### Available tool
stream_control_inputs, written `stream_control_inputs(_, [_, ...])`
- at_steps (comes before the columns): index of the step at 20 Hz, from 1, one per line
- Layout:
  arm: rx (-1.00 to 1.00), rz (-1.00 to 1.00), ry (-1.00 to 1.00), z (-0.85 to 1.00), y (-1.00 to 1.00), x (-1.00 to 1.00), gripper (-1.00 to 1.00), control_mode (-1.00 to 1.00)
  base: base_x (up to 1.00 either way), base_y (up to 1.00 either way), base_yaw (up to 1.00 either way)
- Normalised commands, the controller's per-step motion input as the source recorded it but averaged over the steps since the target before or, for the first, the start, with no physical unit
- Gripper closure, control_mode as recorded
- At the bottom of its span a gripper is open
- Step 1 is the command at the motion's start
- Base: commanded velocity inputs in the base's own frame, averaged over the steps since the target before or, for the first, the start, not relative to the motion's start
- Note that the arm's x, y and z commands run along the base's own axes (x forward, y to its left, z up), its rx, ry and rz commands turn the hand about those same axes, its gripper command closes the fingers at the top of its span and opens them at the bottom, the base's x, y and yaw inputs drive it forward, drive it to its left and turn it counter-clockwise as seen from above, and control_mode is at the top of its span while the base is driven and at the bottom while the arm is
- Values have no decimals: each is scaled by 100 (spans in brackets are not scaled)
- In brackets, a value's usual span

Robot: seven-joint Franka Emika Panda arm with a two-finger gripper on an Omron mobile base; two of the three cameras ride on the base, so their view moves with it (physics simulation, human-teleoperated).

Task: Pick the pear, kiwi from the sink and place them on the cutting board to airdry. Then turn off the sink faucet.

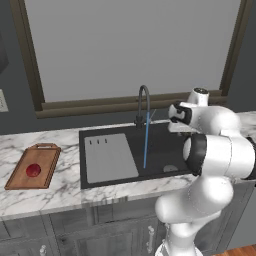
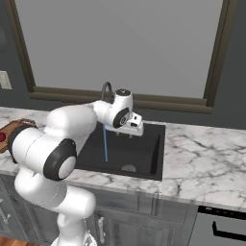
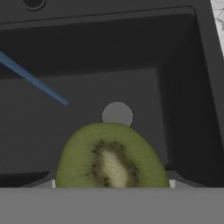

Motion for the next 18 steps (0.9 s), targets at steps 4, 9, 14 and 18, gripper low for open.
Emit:
stream_control_inputs(4, [0,0,-2,64,-18,-50,100,-100,0,0,0])
stream_control_inputs(9, [2,2,-8,49,-2,-70,100,-100,0,0,0])
stream_control_inputs(14, [1,3,-14,49,0,-85,100,-100,0,0,0])
stream_control_inputs(18, [-2,5,-13,44,11,-82,100,-100,0,0,0])
